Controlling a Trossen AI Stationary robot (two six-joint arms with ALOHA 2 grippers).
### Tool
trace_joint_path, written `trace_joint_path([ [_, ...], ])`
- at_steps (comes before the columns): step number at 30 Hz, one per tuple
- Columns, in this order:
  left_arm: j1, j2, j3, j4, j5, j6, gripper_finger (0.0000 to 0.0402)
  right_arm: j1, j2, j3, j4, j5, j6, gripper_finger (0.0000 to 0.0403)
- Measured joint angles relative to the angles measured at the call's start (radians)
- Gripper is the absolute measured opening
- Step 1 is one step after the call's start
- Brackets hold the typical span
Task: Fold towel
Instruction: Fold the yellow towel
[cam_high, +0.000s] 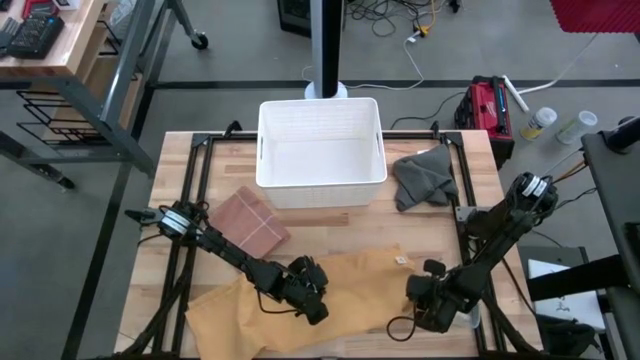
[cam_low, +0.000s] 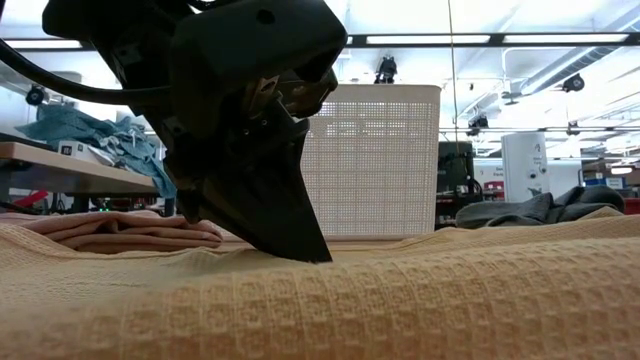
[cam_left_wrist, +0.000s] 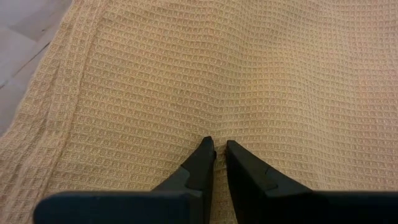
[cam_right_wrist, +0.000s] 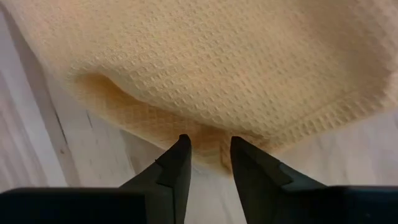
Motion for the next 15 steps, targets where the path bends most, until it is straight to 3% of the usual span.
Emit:
trace_joint_path([
  [6,0.000,0.000,0.000,0.001,-0.001,0.000,0.0036,-0.005,0.025,-0.011,0.040,-0.003,0.000,0.0074],
  [11,0.000,0.000,0.000,0.002,-0.001,0.000,0.0036,-0.010,0.029,-0.007,0.060,-0.047,-0.031,0.0013],
  [15,0.000,0.000,0.000,-0.002,-0.002,-0.002,0.0036,-0.001,0.025,0.013,0.081,-0.051,-0.050,0.0005],
])
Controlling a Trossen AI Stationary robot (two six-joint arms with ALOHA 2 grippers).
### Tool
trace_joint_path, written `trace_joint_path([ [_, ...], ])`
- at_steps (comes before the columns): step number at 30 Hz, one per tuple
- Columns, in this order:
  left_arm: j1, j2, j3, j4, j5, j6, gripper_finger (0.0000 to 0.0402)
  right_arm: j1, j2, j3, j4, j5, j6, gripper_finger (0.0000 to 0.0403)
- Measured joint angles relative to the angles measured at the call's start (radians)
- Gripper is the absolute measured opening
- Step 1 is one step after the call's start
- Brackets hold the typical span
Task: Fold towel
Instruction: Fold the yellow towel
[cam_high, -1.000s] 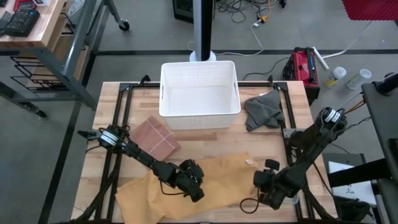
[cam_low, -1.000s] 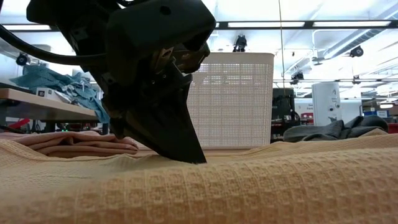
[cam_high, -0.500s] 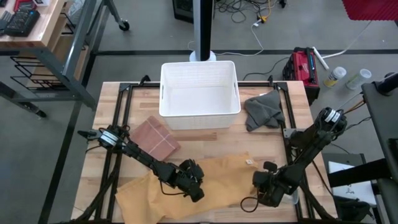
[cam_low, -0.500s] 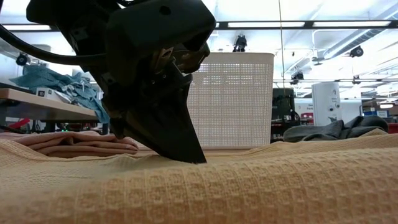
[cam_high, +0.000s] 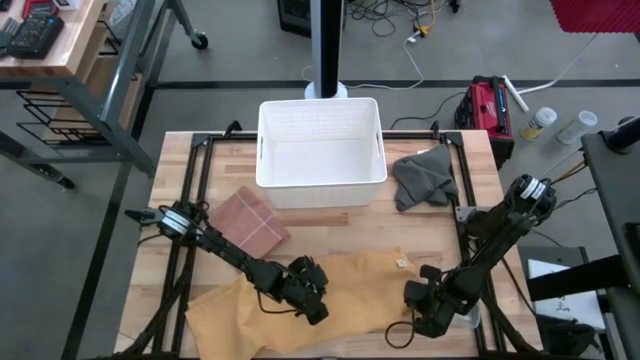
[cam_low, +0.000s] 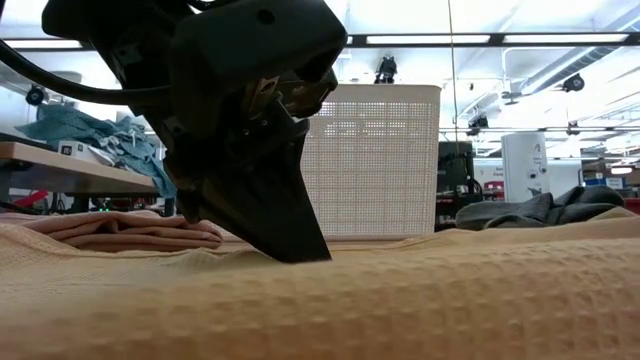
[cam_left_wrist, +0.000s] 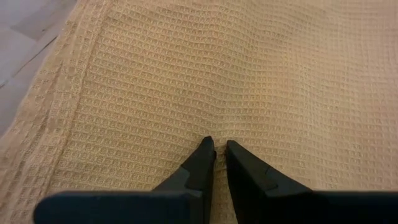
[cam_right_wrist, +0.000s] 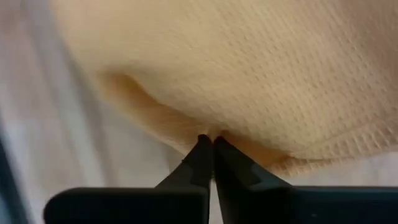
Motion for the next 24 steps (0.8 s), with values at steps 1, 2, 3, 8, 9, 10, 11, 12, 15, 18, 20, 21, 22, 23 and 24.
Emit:
trace_joint_path([
  [1,0.000,0.000,0.000,-0.004,0.000,-0.008,0.0036,0.004,-0.004,0.011,-0.001,0.003,0.000,0.0003],
  [2,0.000,0.000,0.000,-0.015,-0.001,-0.019,0.0036,0.009,-0.005,0.022,-0.001,0.004,-0.001,0.0002],
  [3,0.000,-0.002,-0.001,-0.023,-0.002,-0.029,0.0036,0.013,-0.005,0.035,-0.003,0.003,0.004,0.0002],
  [8,0.000,-0.002,-0.009,-0.020,-0.006,-0.054,0.0036,0.040,-0.004,0.088,-0.069,0.003,0.045,0.0001],
  [9,0.000,-0.002,-0.009,-0.020,-0.006,-0.054,0.0036,0.049,-0.004,0.096,-0.082,0.003,0.055,0.0001],
  [10,0.000,-0.002,-0.009,-0.020,-0.006,-0.054,0.0036,0.058,-0.004,0.103,-0.094,0.004,0.066,0.0001],
  [11,0.000,-0.002,-0.009,-0.020,-0.006,-0.054,0.0036,0.070,-0.004,0.109,-0.098,0.004,0.074,0.0001],
  [12,0.000,-0.002,-0.009,-0.020,-0.006,-0.054,0.0036,0.079,-0.004,0.114,-0.098,0.004,0.084,0.0001],
  [15,0.000,-0.002,-0.009,-0.021,-0.005,-0.056,0.0036,0.112,-0.004,0.121,-0.098,0.002,0.103,0.0001],
  [18,0.000,-0.002,-0.009,-0.021,-0.005,-0.058,0.0036,0.144,-0.002,0.121,-0.098,-0.006,0.148,0.0000],
  [20,0.000,-0.002,-0.009,-0.021,-0.005,-0.059,0.0036,0.158,0.002,0.121,-0.096,-0.023,0.175,0.0000],
  [21,0.000,-0.002,-0.009,-0.021,-0.005,-0.060,0.0036,0.164,0.004,0.121,-0.095,-0.029,0.186,0.0000],
  [22,0.000,-0.002,-0.009,-0.021,-0.005,-0.061,0.0036,0.168,0.007,0.121,-0.094,-0.031,0.194,0.0000],
  [23,0.000,-0.002,-0.009,-0.021,-0.005,-0.061,0.0036,0.172,0.010,0.121,-0.089,-0.032,0.202,0.0000],
  [24,0.000,-0.002,-0.009,-0.021,-0.004,-0.061,0.0036,0.172,0.012,0.121,-0.086,-0.031,0.213,0.0001],
])
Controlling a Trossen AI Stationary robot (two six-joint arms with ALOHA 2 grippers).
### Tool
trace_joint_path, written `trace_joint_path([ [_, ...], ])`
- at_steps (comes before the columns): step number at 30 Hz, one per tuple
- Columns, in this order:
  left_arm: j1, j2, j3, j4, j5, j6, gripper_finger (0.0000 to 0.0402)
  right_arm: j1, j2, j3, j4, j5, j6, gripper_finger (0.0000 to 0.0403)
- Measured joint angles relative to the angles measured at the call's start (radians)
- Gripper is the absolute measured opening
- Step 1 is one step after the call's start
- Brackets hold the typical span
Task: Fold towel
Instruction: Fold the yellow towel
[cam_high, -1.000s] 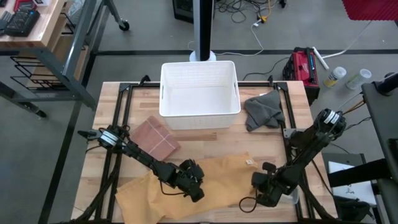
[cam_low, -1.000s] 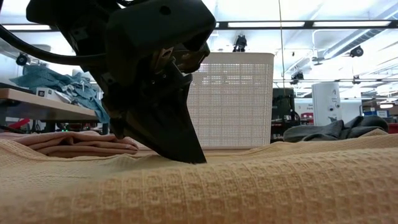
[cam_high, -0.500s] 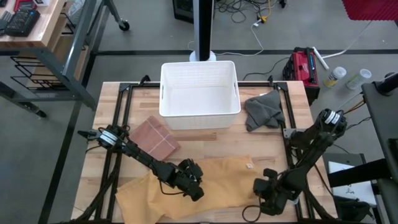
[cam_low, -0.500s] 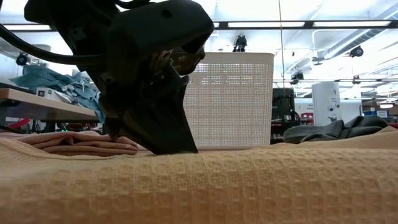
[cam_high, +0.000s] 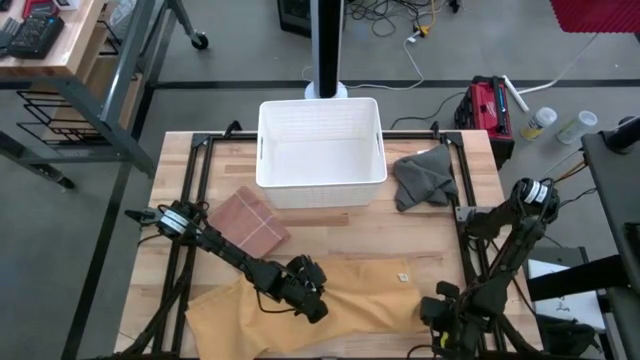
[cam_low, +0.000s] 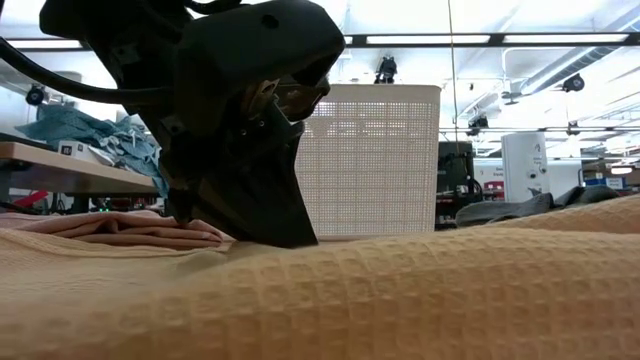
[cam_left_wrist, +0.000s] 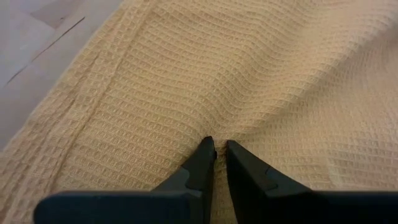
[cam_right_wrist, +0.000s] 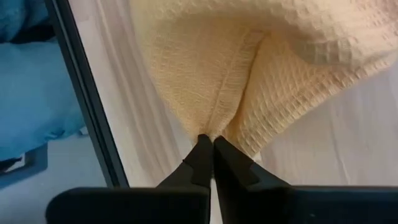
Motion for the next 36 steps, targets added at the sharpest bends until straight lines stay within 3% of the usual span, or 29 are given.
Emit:
trace_joint_path([
  [18,0.000,0.000,0.000,0.001,0.002,0.002,0.0036,0.000,0.000,0.000,-0.005,0.048,0.038,0.0129],
  [24,0.000,0.000,0.000,0.001,-0.001,0.003,0.0036,-0.030,0.000,-0.021,-0.034,0.236,0.126,0.0143],
  [28,0.000,0.000,0.000,0.003,-0.002,0.011,0.0036,-0.088,0.000,-0.076,-0.015,0.246,0.234,0.0144],
  [33,0.000,0.000,-0.001,0.004,-0.003,0.011,0.0036,-0.133,0.000,-0.129,0.146,0.240,0.185,0.0144],
  [36,0.000,0.000,-0.001,0.004,-0.004,0.011,0.0036,-0.140,0.000,-0.129,0.151,0.238,0.170,0.0144],
])
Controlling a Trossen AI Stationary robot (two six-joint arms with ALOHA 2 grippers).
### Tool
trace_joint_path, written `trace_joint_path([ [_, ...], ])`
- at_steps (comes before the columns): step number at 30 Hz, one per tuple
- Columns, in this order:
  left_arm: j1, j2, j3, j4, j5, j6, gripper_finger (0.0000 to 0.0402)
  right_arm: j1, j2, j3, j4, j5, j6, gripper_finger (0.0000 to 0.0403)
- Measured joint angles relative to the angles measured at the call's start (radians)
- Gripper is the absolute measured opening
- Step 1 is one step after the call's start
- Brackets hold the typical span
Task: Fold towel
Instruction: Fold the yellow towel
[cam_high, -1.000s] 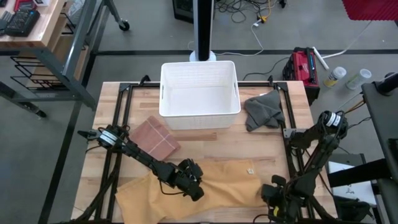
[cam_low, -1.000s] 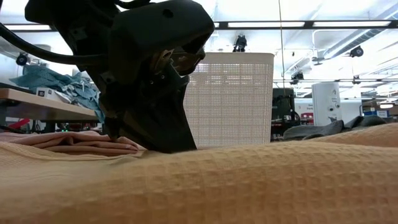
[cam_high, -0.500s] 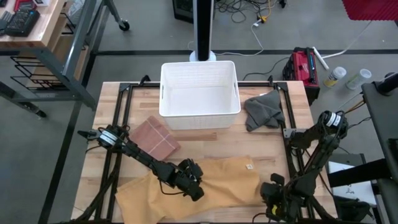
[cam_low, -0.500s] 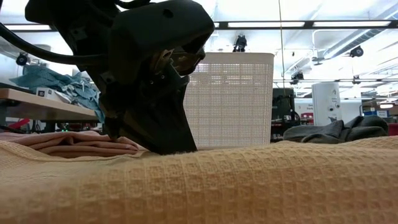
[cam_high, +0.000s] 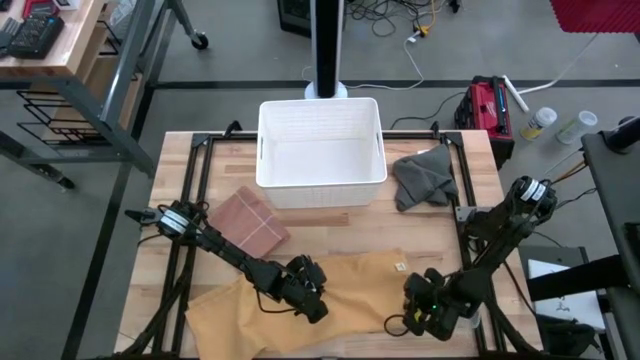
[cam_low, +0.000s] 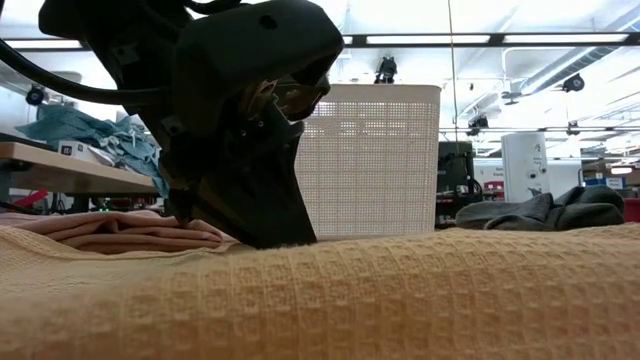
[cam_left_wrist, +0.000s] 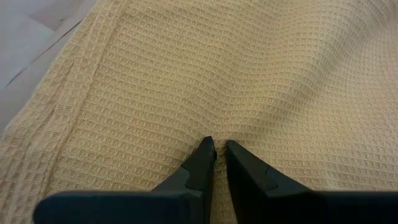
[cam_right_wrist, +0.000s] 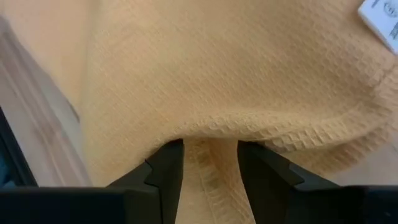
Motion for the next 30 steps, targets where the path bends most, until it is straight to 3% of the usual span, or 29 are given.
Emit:
trace_joint_path([
  [8,0.000,0.000,-0.001,0.003,-0.001,0.000,0.0036,-0.010,0.000,0.000,0.036,-0.029,-0.104,0.0133],
  [15,0.000,0.000,-0.001,0.005,-0.006,0.001,0.0036,-0.018,0.000,0.000,0.057,-0.019,-0.175,0.0011],
  [20,0.000,0.000,-0.001,0.000,-0.006,0.004,0.0036,0.013,-0.020,0.008,0.016,-0.048,-0.108,0.0002],
  [26,0.000,0.000,-0.001,0.000,-0.006,0.002,0.0036,0.056,-0.020,0.081,-0.155,-0.058,-0.038,0.0000],
  [30,0.000,0.000,-0.001,0.000,-0.006,0.001,0.0036,0.064,-0.020,0.099,-0.187,-0.130,-0.047,0.0001],
])
